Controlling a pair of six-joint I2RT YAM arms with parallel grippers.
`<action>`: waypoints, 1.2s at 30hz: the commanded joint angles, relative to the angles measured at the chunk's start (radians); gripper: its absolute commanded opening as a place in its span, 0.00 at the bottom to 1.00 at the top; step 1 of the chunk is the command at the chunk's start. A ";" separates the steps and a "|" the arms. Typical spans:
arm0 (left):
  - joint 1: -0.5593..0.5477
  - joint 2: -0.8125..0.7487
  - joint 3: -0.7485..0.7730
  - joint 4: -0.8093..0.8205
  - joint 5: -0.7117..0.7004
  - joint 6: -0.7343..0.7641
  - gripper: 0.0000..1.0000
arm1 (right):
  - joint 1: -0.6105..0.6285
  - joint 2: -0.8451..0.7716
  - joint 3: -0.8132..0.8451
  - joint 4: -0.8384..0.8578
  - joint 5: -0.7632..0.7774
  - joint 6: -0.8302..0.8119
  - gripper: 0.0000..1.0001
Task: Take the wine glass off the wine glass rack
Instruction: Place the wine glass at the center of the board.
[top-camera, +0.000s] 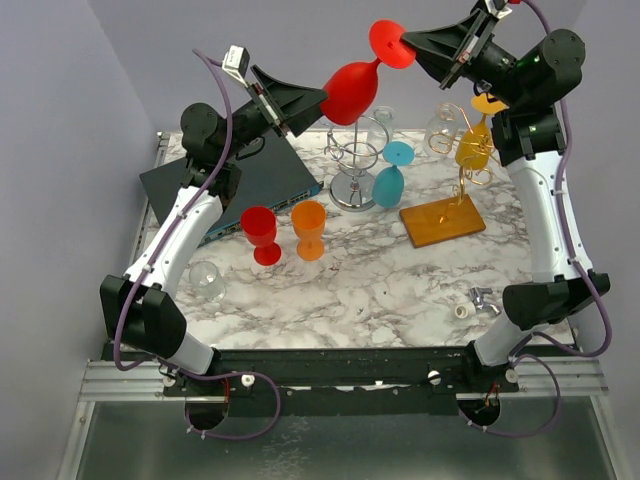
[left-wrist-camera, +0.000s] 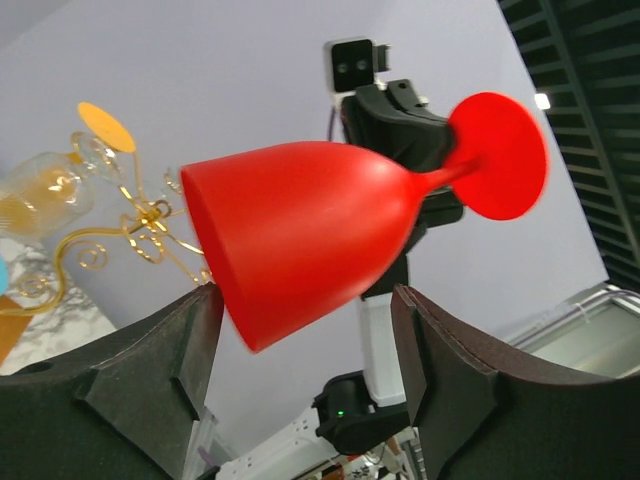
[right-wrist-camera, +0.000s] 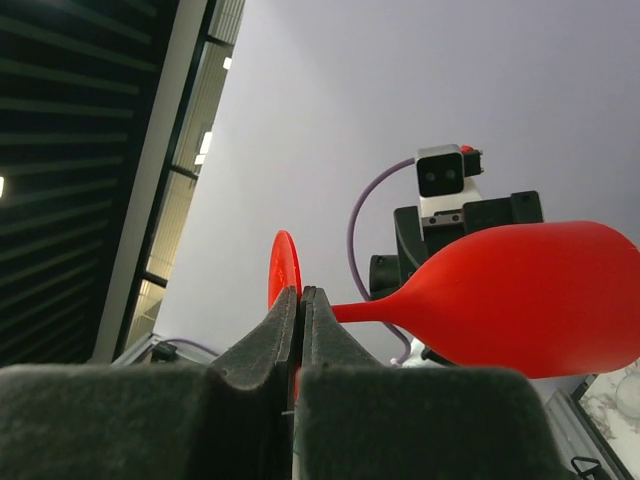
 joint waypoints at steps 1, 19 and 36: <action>0.004 0.002 -0.026 0.162 0.031 -0.095 0.71 | 0.010 -0.013 -0.075 0.100 0.022 0.039 0.01; 0.003 -0.054 -0.047 0.350 0.009 -0.276 0.41 | 0.012 -0.030 -0.211 0.200 0.015 0.082 0.01; 0.003 -0.146 -0.042 0.179 0.027 -0.174 0.00 | 0.010 -0.143 -0.178 -0.258 0.187 -0.363 0.62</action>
